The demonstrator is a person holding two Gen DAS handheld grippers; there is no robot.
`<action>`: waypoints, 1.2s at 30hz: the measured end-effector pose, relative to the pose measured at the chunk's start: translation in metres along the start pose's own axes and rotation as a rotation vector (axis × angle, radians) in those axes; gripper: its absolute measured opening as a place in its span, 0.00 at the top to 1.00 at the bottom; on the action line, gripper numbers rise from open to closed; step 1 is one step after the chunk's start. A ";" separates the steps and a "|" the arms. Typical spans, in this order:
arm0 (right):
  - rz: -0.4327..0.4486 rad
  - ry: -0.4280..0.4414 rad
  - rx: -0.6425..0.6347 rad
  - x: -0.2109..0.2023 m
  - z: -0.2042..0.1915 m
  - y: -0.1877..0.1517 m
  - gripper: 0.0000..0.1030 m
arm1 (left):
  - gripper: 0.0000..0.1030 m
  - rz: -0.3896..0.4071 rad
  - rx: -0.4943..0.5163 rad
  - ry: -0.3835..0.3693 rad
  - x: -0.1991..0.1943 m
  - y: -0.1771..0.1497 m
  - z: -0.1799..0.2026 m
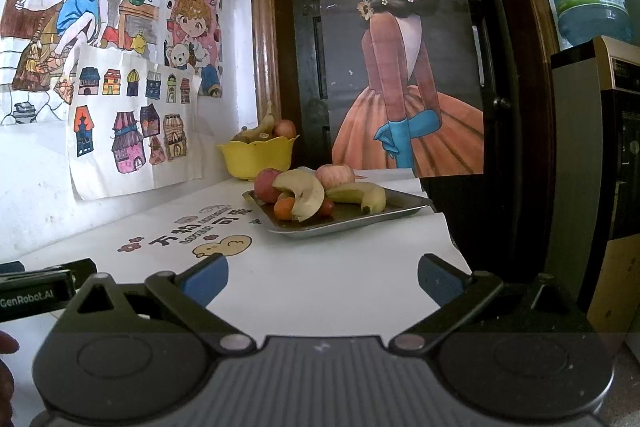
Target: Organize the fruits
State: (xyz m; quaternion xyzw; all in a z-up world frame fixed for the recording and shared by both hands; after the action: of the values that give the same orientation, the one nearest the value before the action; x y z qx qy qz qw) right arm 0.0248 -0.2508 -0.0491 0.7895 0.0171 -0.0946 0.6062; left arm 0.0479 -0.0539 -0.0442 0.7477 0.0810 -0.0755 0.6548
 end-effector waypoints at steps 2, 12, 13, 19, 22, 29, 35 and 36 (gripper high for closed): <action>0.000 0.000 0.000 0.000 0.000 0.000 0.00 | 0.01 0.000 0.000 0.000 0.000 0.000 0.000; -0.002 0.001 -0.001 0.000 -0.001 -0.001 0.00 | 0.01 0.000 0.000 0.001 0.000 0.000 0.000; -0.002 0.001 -0.001 0.000 -0.001 -0.002 0.00 | 0.01 0.000 0.000 0.001 0.000 0.000 0.000; -0.001 0.001 0.000 0.000 -0.001 -0.001 0.00 | 0.01 0.000 0.001 0.002 0.000 0.000 0.000; -0.001 0.001 0.000 0.000 -0.001 -0.001 0.00 | 0.01 0.000 0.001 0.002 0.000 0.000 0.001; -0.001 0.001 0.000 0.000 -0.001 -0.001 0.00 | 0.01 0.000 0.002 0.002 0.000 0.000 0.001; -0.001 0.000 0.000 0.000 -0.001 -0.001 0.00 | 0.01 0.002 0.008 -0.002 0.001 0.000 0.002; 0.000 0.001 0.000 0.000 -0.001 -0.001 0.00 | 0.01 0.002 0.009 -0.002 0.001 -0.001 0.002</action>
State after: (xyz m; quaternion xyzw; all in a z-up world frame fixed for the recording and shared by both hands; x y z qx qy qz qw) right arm 0.0248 -0.2494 -0.0502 0.7896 0.0174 -0.0943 0.6061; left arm 0.0487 -0.0560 -0.0455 0.7505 0.0793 -0.0758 0.6518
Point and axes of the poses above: each gripper's, at about its wrist camera, not at the fingertips, and x roughly the way its jaws point, z to its right, y to its top, the point moved 1 cm from there along x, roughly the way its jaws point, and after that the axes turned 10 degrees about x, right-handed, at the moved point
